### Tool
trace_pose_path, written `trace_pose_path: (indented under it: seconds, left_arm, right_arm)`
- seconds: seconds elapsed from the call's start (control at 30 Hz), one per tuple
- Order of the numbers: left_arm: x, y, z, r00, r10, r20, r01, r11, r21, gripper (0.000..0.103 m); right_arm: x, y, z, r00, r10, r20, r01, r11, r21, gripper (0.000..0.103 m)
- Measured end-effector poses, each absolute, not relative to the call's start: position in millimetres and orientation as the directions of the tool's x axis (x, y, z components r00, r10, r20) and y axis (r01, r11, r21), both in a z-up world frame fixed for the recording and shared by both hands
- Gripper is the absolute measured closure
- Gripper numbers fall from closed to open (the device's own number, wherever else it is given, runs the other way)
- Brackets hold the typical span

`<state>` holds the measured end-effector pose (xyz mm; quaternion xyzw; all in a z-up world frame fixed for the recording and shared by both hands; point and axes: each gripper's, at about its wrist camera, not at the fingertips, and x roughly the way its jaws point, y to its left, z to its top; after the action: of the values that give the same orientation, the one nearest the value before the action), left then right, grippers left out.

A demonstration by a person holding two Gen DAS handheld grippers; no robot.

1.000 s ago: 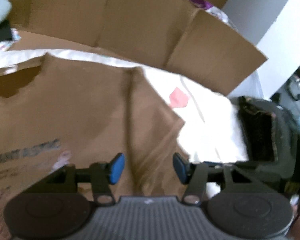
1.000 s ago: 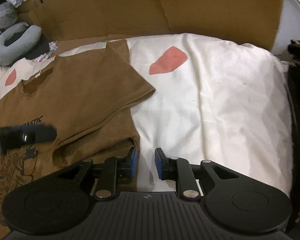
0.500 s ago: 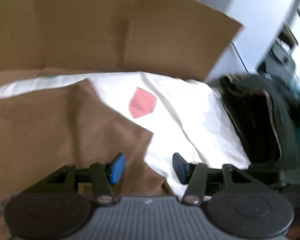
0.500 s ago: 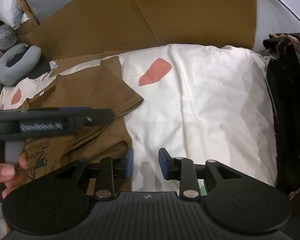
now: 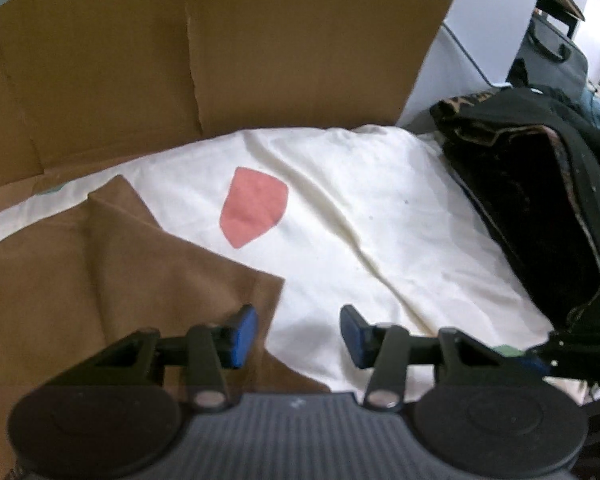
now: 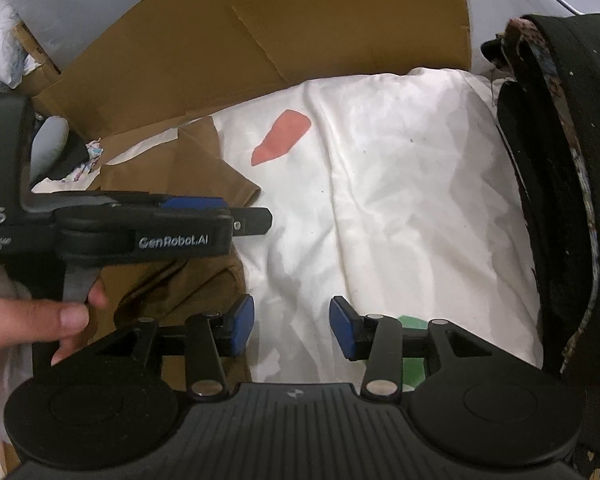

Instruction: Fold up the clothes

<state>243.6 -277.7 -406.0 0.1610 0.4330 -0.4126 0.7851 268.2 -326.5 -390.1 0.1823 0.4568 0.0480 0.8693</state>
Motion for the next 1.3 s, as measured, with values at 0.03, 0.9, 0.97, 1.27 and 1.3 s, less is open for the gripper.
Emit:
trace_pose_path:
  seconds: [0.03, 0.9, 0.97, 1.27, 1.3]
  left_arm:
    - [245.7, -278.6, -407.1, 0.284, -0.507, -0.814, 0.784, 0.611, -0.107, 0.055]
    - [278.1, -252.1, -401.1, 0.306, -0.554, -0.774, 0.671, 0.702, -0.236, 0.097]
    - [277.8, -241.4, -393.6, 0.306, -0.573, -0.76, 0.674, 0.694, -0.252, 0.097]
    - [284.7, -194.6, -360.5, 0.296, -0.64, -0.709, 0.638, 0.685, -0.352, 0.097]
    - [285.4, -189.9, -356.9, 0.294, -0.646, -0.704, 0.637, 0.682, -0.359, 0.097]
  right_arm:
    - [268.1, -327.1, -390.5, 0.579, 0.248, -0.777, 0.086, 0.929, 0.36, 0.054]
    - [277.4, -326.7, -384.7, 0.638, 0.24, -0.732, 0.14, 0.898, 0.417, 0.054]
    - [283.8, -323.8, -380.1, 0.649, 0.239, -0.722, 0.13, 0.901, 0.415, 0.054]
    - [325.5, -304.4, -361.8, 0.686, 0.245, -0.685, 0.089, 0.906, 0.413, 0.054]
    - [330.2, -301.8, -360.3, 0.688, 0.247, -0.682, 0.081, 0.908, 0.41, 0.054]
